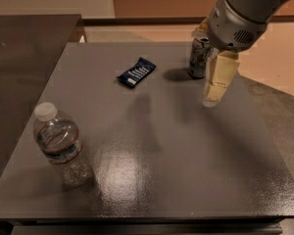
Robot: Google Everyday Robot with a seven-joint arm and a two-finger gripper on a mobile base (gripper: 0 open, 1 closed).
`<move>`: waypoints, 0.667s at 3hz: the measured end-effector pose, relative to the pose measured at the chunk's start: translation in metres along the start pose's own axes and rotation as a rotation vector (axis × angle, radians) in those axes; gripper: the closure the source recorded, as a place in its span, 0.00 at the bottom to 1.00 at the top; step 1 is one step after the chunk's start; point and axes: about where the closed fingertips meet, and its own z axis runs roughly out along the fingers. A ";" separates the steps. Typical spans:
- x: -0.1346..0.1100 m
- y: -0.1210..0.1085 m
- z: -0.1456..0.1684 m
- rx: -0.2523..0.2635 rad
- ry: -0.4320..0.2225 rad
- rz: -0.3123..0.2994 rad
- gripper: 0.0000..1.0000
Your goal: Move rxbar blueberry near water bottle
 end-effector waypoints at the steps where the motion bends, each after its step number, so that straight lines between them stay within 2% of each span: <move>1: -0.017 -0.030 0.024 -0.017 -0.033 -0.079 0.00; 2: -0.031 -0.058 0.049 -0.043 -0.058 -0.169 0.00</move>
Offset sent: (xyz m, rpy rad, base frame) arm 0.1073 0.0650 -0.0394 0.0164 -0.0077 0.3202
